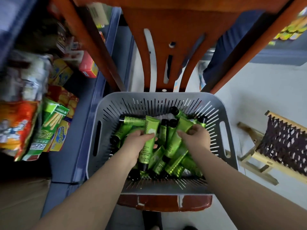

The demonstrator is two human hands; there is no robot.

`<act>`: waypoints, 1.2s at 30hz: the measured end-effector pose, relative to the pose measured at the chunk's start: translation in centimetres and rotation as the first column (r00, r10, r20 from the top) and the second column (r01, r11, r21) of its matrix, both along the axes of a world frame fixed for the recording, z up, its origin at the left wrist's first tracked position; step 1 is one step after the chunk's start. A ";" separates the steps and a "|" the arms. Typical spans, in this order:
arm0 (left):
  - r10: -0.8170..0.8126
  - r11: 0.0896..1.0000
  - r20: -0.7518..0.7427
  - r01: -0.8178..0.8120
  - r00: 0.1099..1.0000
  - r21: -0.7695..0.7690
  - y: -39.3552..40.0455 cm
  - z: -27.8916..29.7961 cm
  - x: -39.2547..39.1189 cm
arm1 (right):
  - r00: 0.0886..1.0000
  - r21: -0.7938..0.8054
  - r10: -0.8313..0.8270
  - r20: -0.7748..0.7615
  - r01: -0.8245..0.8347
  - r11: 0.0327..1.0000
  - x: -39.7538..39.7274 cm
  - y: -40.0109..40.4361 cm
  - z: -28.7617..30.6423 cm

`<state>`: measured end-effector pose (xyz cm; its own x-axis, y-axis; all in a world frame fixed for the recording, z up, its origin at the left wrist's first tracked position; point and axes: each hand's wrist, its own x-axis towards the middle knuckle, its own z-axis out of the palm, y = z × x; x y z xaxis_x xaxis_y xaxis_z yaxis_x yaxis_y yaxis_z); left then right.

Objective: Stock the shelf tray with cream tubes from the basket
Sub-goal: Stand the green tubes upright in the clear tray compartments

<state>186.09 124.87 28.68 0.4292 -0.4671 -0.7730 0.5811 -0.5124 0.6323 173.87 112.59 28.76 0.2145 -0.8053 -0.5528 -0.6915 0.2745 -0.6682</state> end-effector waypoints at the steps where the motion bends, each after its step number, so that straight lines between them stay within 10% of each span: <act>1: 0.004 1.000 0.015 -0.004 1.000 -0.013 0.2 1.3 0.0 | 0.998 0.006 0.047 0.037 -0.047 0.999 0.1 0.1 1.0; 18: 0.273 0.937 0.416 -0.141 0.868 -0.321 8.8 37.1 -4.5 | 0.541 -0.282 0.556 0.631 -0.507 0.814 -0.3 4.7 35.2; 36: 0.500 0.862 0.815 -0.257 0.293 -0.437 34.4 69.4 -10.9 | -0.167 -0.559 0.642 0.748 -0.680 0.475 2.4 27.4 65.9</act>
